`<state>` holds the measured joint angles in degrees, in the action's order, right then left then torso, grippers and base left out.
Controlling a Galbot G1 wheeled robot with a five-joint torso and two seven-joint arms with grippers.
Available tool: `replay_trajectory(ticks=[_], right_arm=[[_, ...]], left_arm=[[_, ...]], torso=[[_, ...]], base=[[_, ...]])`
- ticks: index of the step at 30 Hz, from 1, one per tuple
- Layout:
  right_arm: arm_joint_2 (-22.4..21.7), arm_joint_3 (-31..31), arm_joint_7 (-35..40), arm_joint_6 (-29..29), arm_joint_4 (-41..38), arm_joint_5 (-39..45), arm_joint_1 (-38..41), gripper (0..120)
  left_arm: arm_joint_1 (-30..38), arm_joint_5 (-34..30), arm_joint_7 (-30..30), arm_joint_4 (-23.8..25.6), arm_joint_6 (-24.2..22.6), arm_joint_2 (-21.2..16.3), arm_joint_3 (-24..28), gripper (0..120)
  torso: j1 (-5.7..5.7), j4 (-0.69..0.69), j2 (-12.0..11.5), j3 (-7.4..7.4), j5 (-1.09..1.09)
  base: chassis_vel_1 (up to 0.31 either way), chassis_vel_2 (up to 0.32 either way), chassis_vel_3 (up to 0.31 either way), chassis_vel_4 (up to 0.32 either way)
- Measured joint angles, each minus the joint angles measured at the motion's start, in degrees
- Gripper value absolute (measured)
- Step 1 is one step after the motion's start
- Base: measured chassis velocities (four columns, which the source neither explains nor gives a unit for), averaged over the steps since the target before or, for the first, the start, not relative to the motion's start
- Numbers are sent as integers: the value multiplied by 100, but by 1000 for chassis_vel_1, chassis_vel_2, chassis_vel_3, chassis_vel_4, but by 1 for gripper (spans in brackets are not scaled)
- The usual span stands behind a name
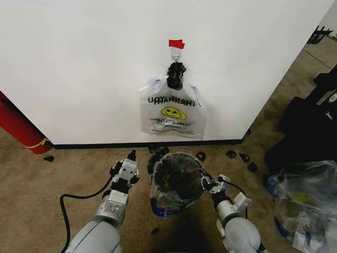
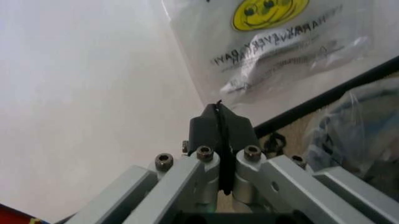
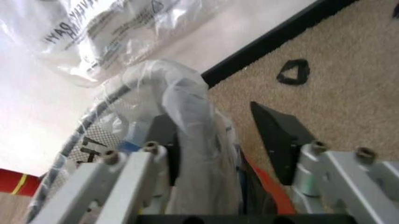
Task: Pick up the garbage bag from the wall and place it over the trash bin.
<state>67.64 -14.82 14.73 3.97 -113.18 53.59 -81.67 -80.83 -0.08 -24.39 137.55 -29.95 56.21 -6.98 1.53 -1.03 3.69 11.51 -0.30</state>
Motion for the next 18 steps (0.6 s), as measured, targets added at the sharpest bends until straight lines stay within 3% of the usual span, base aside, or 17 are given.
replay_trajectory(ticks=[6, 7, 13, 18], right_arm=[[-280, -192, 359, 342, -508, 98, -319, 69], [-280, -192, 359, 342, -508, 98, -319, 69], [-263, -193, 515, 555, -398, 141, -237, 94], [-183, -353, 627, 813, -328, 553, -9, 100]], left_arm=[[-100, 39, 21, -65, -11, 96, 24, 0], [-100, 39, 21, -65, -11, 96, 24, 0], [-324, 252, 37, -87, 84, 193, 32, 0], [-496, 356, 36, -101, 166, 222, -15, 0]], torso=[[0, -1, 0, 0, -2], [0, -1, 0, 0, -2], [0, -1, 0, 0, 0], [0, 0, 0, 0, 0]], base=[[0, 0, 0, 0], [0, 0, 0, 0], [0, 0, 0, 0], [0, 0, 0, 0]])
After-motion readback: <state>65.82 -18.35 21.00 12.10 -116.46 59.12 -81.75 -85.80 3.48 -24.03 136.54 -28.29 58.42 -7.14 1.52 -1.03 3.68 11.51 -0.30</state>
